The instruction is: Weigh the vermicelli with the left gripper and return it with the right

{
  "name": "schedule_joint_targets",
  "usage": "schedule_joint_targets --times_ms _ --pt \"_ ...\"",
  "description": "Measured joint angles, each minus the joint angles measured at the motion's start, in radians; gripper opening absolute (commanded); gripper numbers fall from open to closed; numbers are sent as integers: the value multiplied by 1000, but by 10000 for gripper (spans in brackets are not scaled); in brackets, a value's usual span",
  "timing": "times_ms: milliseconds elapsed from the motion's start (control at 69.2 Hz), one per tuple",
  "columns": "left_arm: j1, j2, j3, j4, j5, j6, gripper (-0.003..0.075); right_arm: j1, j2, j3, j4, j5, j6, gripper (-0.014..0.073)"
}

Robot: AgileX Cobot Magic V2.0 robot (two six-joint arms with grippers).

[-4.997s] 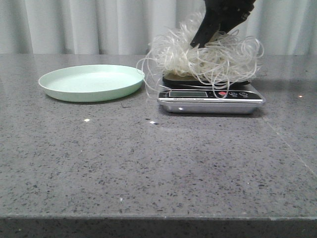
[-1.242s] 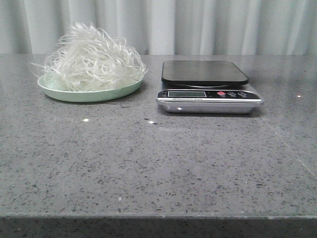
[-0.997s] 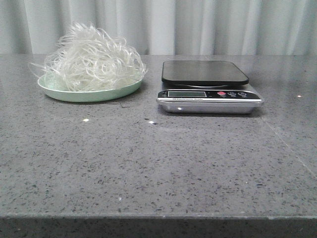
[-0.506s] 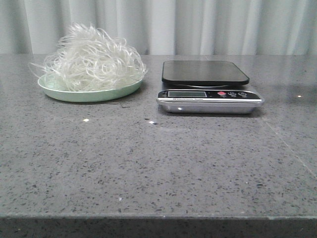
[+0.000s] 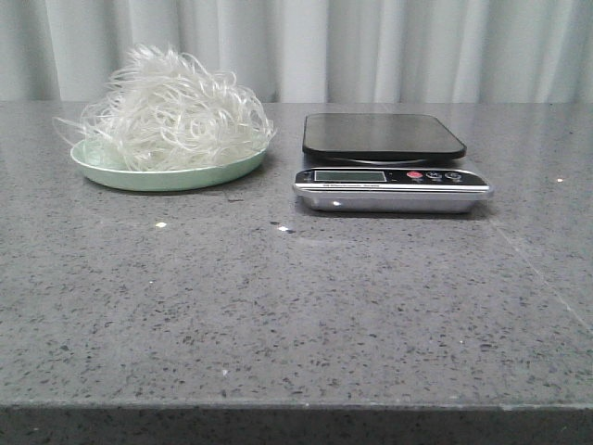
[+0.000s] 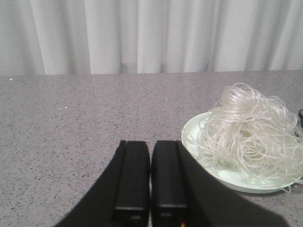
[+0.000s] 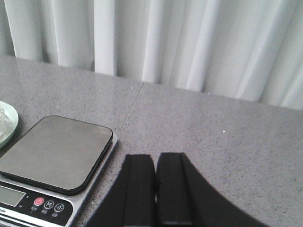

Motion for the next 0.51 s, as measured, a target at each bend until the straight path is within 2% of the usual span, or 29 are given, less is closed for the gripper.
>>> schedule_joint_targets --times_ms 246,506 --pt "0 0 0 0 0 0 136 0 -264 212 8 -81 0 152" --pt "0 0 0 0 0 0 136 0 -335 278 8 -108 0 150"
